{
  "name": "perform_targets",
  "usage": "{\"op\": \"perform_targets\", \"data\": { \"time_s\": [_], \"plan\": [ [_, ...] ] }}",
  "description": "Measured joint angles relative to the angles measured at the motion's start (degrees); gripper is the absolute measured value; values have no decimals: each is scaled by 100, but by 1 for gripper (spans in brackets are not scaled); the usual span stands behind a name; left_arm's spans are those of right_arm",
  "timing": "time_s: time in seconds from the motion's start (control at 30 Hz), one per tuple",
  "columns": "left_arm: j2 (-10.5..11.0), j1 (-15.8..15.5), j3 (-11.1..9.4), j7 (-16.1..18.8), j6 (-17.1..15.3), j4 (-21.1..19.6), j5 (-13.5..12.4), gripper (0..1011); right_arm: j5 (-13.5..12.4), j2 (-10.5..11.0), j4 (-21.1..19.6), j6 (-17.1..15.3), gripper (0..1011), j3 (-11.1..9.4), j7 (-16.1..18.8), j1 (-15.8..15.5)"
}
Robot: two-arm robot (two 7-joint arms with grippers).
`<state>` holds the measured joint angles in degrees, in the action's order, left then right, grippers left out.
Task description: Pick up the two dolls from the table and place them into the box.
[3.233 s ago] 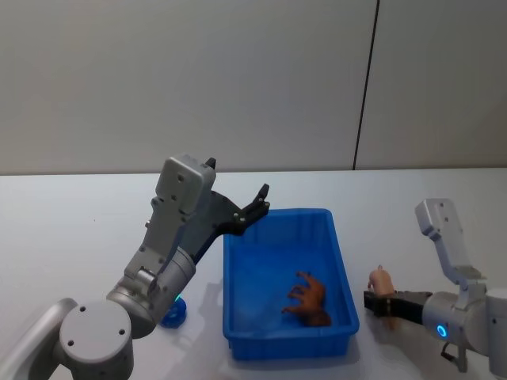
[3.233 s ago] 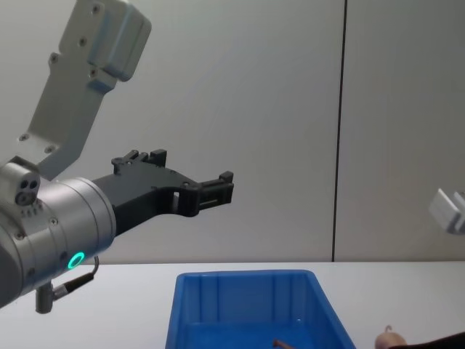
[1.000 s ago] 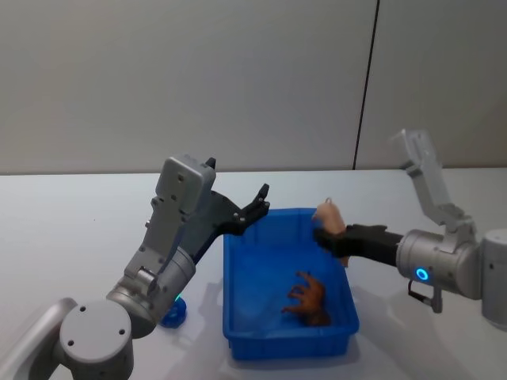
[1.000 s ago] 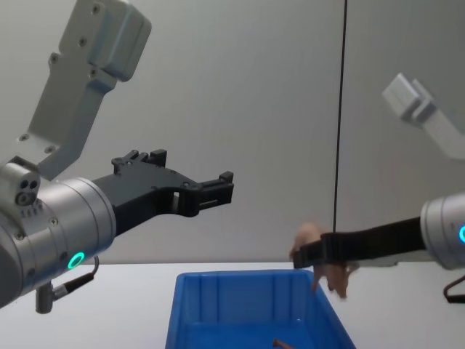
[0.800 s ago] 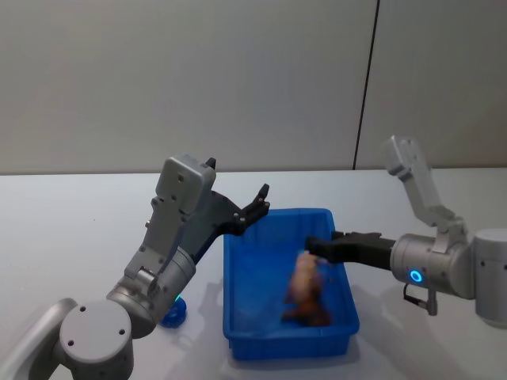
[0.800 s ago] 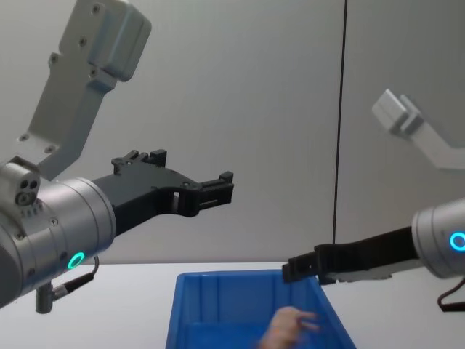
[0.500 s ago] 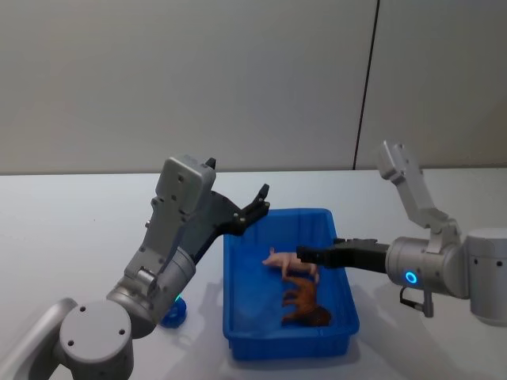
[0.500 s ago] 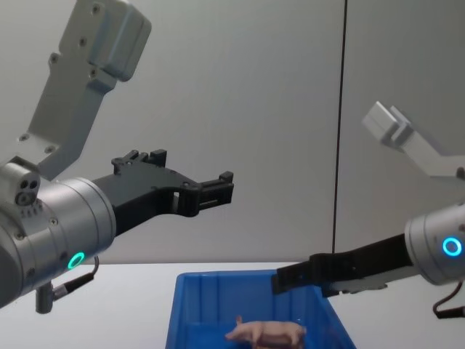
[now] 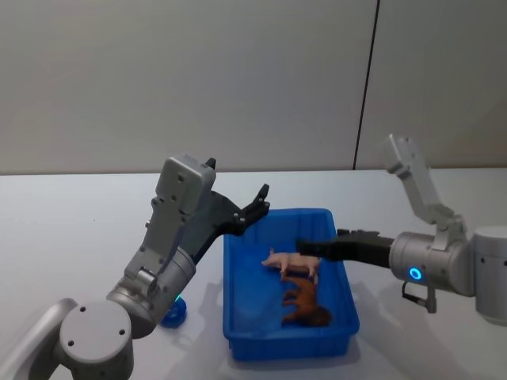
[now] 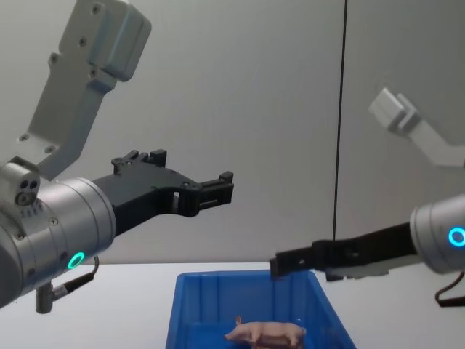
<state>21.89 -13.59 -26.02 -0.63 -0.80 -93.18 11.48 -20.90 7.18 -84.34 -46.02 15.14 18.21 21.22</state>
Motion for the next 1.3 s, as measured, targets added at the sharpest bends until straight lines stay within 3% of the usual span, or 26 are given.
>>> {"op": "perform_targets", "data": {
  "time_s": [0.37,0.77,1.0,1.3],
  "plan": [
    [0,0,0,0,0,0,0,1001,-258,235,-377,472,1001,-230,-173,-248],
    [0,0,0,0,0,0,0,1001,-540,465,-650,787,1001,-530,-915,-572],
    [0,0,0,0,0,0,0,1001,-543,533,-720,1050,1001,-632,-1335,-722],
    [0,0,0,0,0,0,0,1001,-306,616,-778,1656,1001,-733,-1875,-959]
  ]
}}
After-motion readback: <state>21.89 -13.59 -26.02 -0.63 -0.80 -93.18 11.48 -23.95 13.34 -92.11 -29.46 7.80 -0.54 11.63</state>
